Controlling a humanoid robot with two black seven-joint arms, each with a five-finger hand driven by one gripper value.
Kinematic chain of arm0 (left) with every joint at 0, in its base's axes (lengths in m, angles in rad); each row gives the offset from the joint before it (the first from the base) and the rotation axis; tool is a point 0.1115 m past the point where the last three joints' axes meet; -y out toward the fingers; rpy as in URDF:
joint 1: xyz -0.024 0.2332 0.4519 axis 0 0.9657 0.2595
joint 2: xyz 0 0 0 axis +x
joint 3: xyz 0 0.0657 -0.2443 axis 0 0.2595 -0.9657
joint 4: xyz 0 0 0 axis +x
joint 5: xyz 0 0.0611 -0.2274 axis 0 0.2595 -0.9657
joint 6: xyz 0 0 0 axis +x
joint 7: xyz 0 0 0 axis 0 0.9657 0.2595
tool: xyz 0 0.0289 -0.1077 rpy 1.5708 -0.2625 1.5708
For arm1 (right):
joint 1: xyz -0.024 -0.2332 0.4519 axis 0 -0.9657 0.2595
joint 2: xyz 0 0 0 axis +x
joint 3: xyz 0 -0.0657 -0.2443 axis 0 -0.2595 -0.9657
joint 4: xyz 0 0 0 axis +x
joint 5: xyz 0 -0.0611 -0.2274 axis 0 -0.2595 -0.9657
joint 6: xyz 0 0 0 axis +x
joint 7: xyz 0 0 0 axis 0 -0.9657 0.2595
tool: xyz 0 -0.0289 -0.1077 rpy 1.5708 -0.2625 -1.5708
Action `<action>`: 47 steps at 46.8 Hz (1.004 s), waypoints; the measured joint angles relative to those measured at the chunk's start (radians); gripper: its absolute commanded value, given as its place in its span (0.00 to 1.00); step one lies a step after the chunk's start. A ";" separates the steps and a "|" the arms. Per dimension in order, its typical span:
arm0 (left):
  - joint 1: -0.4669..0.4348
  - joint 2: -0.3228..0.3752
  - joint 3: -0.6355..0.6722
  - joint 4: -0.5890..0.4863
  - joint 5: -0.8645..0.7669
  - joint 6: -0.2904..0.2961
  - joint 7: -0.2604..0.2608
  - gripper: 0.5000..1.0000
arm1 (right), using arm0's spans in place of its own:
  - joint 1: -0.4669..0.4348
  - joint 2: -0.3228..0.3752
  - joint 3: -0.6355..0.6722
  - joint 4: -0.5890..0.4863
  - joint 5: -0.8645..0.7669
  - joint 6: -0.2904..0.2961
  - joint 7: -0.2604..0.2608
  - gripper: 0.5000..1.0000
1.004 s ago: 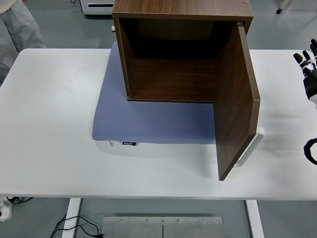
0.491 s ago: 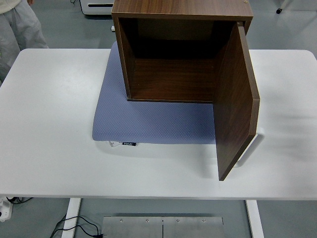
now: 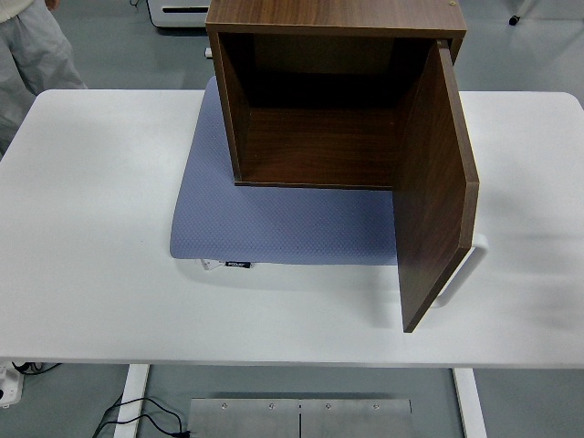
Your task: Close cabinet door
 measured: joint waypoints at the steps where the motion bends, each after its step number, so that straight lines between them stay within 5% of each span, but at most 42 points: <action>1: 0.000 0.000 0.000 0.000 0.000 0.000 0.000 1.00 | -0.012 -0.002 0.000 0.013 -0.001 0.001 0.000 1.00; 14: 0.000 0.000 0.000 0.000 0.000 0.000 0.000 1.00 | -0.139 -0.020 0.000 0.177 -0.059 0.002 0.036 1.00; 47: 0.000 0.000 0.000 0.000 0.000 0.000 0.000 1.00 | -0.305 0.015 -0.046 0.327 -0.224 0.027 0.059 1.00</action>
